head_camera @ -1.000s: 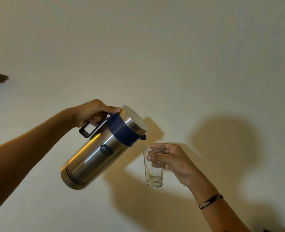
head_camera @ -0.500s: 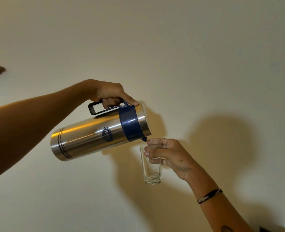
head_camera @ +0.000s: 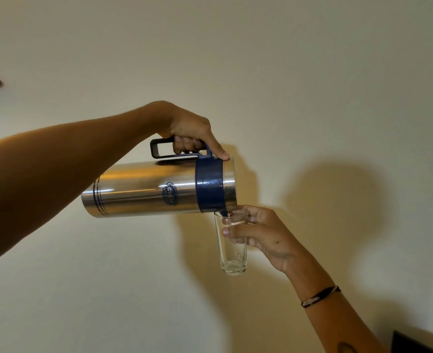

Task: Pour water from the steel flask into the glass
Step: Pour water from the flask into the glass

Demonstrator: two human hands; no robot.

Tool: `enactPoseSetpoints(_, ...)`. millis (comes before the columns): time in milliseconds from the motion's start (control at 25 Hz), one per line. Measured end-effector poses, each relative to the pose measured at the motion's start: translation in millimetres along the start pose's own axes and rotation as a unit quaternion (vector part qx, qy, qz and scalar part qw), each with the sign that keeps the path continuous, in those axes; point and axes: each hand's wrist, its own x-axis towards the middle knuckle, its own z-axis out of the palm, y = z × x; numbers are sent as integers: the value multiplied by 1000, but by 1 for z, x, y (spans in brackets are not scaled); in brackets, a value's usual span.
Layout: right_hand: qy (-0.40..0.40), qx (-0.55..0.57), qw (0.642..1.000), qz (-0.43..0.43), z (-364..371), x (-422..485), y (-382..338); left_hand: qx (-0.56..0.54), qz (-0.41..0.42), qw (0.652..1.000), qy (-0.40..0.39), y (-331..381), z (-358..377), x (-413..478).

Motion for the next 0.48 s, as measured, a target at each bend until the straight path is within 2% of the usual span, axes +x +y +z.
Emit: enactPoseSetpoints(480, -7, 18, 1000, 19, 12, -2, 9, 47, -18, 998, -33, 9, 3, 7)
